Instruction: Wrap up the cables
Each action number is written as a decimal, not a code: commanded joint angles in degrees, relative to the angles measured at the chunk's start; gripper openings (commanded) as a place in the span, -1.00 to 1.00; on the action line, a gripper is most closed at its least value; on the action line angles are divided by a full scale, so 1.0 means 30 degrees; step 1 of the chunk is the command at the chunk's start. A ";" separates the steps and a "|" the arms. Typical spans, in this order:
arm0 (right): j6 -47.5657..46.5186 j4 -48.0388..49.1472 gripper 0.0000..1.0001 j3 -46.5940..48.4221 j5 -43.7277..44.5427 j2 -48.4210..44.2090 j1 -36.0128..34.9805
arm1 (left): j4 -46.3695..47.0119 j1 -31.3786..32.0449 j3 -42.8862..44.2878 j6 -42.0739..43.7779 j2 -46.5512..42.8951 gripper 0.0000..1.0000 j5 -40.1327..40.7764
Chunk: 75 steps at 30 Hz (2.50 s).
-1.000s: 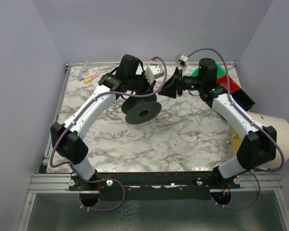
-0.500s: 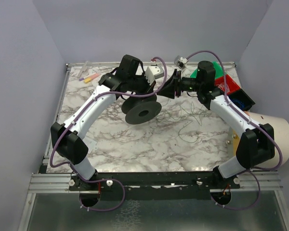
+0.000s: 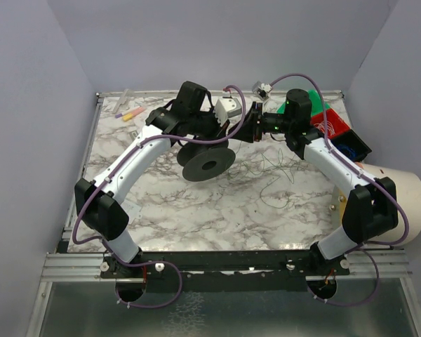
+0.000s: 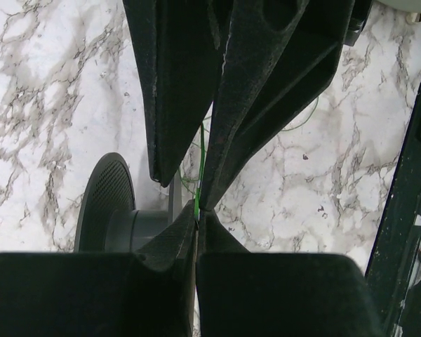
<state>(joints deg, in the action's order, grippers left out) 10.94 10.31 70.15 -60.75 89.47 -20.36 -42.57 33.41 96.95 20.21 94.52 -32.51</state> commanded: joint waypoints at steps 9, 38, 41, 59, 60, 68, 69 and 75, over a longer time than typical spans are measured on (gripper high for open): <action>0.0250 0.1089 -0.57 0.0135 -0.1252 0.0204 -0.0157 | -0.0112 0.0202 -0.0266 -0.0018 0.0213 -1.00 -0.0676; 0.4220 -0.0257 -0.99 0.0163 0.2280 0.0853 0.0128 | 0.0179 -0.1547 -0.4135 0.4139 -0.3302 0.98 0.2855; 0.5047 -0.0725 -0.99 0.0709 0.2369 0.1343 0.0132 | 0.0146 -0.0696 -0.5192 0.5403 -0.3283 0.95 0.3967; 0.7773 -0.1620 -0.99 0.1829 0.1354 0.4390 0.0136 | 0.1187 0.1139 -0.6866 0.7699 -0.2203 0.66 0.9052; 0.7954 -0.1476 -0.99 0.1752 0.1266 0.4482 0.0136 | 0.1383 0.1139 -0.7041 0.7787 -0.2297 0.68 0.9395; 0.9093 -0.0986 -0.99 0.1653 0.0711 0.4811 0.0165 | 0.2117 0.1137 -0.7394 0.8166 -0.2437 0.79 1.1243; 0.9104 -0.1078 -0.99 0.1598 0.0662 0.4744 0.0151 | 0.2254 0.1139 -0.7433 0.8175 -0.2440 0.85 1.1569; 0.9979 -0.0962 -0.99 0.0901 0.0487 0.4537 0.0165 | 0.3343 0.1125 -0.7726 0.8117 -0.2414 0.98 1.2819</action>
<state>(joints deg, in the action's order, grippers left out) 38.35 6.79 74.56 -57.43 102.65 -20.23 -36.01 36.58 75.05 44.16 87.83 1.17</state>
